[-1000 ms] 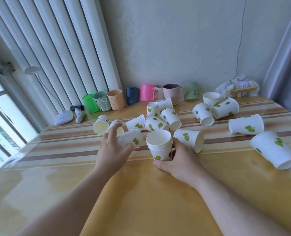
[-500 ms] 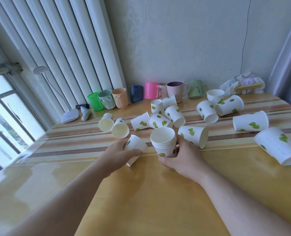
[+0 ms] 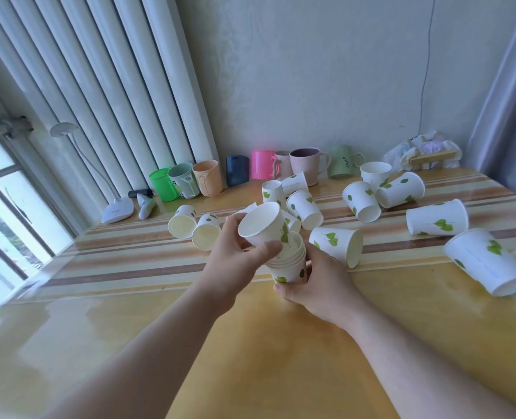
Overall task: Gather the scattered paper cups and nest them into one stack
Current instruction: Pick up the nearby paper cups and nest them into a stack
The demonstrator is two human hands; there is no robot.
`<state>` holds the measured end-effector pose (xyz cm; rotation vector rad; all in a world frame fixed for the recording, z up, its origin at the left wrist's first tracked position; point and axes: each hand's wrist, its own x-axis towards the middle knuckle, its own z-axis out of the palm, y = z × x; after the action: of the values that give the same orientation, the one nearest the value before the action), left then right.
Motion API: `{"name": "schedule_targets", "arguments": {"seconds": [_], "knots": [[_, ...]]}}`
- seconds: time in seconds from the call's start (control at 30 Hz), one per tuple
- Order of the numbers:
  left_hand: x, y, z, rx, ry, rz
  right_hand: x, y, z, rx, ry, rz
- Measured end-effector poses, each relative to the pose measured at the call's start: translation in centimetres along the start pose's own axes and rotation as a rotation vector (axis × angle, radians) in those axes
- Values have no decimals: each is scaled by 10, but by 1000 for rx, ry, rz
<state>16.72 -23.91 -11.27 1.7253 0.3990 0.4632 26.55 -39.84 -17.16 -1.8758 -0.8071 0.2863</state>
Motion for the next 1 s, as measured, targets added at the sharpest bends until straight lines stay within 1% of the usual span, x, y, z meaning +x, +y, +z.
{"name": "schedule_targets", "arguments": {"seconds": [0.07,0.17,0.23,0.27,0.3,0.33,0.37,0.4,0.43,0.47,0.53,0.63,0.7,0.83,0.9,1.0], "knots": [[-1,-5,0,17,6,8,-1,-1,-1,-13,-1,-3],[-3,-11,-9,58,-62,39,-1,-1,-1,3,1,10],[-4,-16,-18,103,-61,65,0,-1,-1,1,2,14],[-3,-20,-22,114,-13,70,0,-1,0,-4,2,13],[1,-25,-26,117,76,57,1,0,0,-7,3,15],[7,-33,-31,155,200,26,2,1,0,-8,1,19],[16,-41,-37,238,321,-21,2,1,0,-9,-1,21],[24,-46,-42,350,403,-70,2,1,0,-10,-4,22],[33,-50,-47,445,447,-117,2,2,0,-9,-5,24],[41,-53,-52,513,462,-159,2,2,0,-10,-6,25],[56,-57,-58,599,441,-218,2,2,0,-14,-9,26],[72,-64,-55,698,374,-214,4,2,1,-13,-11,21],[79,-69,-50,686,389,-192,5,3,1,-15,-9,15],[81,-72,-48,607,499,-161,5,3,0,-23,-6,16],[73,-69,-49,520,551,-154,5,3,0,-22,-4,18],[52,-66,-53,314,564,-91,4,0,0,-24,-4,13]]}}
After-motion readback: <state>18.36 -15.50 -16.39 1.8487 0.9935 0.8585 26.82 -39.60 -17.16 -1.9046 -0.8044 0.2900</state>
